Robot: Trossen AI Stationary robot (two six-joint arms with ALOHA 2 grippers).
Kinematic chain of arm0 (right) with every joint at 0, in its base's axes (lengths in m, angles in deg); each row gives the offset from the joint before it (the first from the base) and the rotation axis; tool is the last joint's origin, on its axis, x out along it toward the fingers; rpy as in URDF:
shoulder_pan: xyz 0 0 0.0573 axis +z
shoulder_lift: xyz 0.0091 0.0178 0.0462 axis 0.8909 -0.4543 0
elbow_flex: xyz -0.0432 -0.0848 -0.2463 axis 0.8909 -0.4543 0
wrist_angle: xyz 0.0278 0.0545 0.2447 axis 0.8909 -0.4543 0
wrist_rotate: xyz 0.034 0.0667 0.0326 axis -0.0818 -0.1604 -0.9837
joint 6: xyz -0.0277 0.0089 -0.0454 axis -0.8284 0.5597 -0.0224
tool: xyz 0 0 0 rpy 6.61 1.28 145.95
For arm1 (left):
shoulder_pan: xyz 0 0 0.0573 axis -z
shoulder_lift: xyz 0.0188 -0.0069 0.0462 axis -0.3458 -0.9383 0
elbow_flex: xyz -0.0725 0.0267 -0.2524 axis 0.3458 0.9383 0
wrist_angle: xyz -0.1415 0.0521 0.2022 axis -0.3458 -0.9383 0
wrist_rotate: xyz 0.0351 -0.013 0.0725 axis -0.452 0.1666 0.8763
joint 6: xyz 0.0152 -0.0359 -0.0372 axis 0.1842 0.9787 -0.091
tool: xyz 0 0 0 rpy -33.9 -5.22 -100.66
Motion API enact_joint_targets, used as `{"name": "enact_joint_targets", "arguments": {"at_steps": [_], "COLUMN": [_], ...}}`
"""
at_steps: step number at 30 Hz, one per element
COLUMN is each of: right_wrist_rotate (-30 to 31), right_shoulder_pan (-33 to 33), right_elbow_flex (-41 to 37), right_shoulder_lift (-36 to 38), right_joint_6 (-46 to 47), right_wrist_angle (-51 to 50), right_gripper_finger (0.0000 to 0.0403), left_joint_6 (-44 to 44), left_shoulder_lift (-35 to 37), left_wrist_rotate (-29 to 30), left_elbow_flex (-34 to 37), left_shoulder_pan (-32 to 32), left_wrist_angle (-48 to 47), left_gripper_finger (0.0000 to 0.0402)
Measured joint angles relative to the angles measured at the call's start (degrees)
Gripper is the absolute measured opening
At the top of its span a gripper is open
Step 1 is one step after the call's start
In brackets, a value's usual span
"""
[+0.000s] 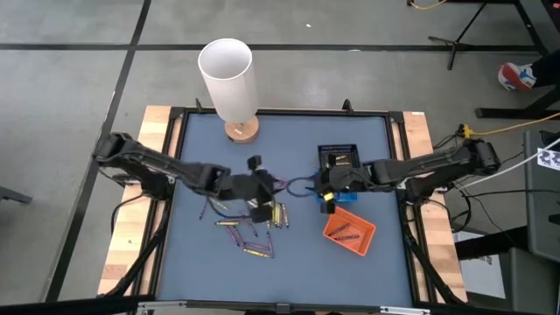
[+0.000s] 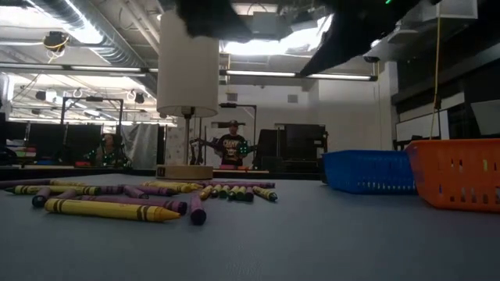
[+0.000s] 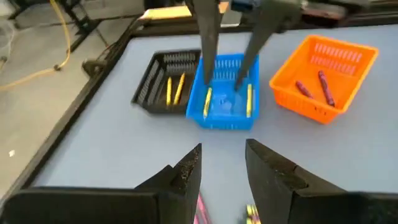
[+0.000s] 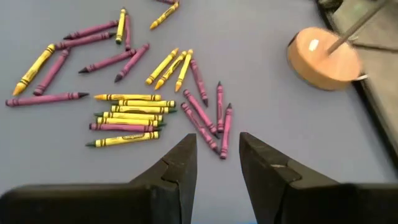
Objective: Sort crayons
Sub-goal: Put the purple crayon into the orange bin
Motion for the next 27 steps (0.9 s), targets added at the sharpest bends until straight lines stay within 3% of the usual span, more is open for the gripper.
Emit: {"name": "enact_joint_targets", "arguments": {"at_steps": [5,10,16,27], "right_wrist_rotate": [-6.9,-9.3,-10.0,-10.0], "right_shoulder_pan": [-5.7,-9.3,-11.8,-13.5], "right_elbow_flex": [0.0,0.0,0.0,0.0], "right_shoulder_lift": [-4.7,-10.6,-18.1,-27.1], "right_joint_6": [-1.7,-4.3,-6.2,-6.2], "right_wrist_angle": [5.2,11.6,17.2,20.5], "right_gripper_finger": [0.0120,0.0120,0.0120,0.0120], "left_joint_6": [1.3,1.9,2.9,2.8], "left_shoulder_lift": [3.4,3.3,3.1,3.1], "left_wrist_rotate": [1.1,1.3,1.5,1.5], "left_elbow_flex": [13.1,21.6,26.0,26.0], "left_shoulder_pan": [3.2,3.9,3.5,3.4], "left_wrist_angle": [17.8,30.8,37.3,38.4], "left_gripper_finger": [0.0108,0.0108,0.0108,0.0108]}}
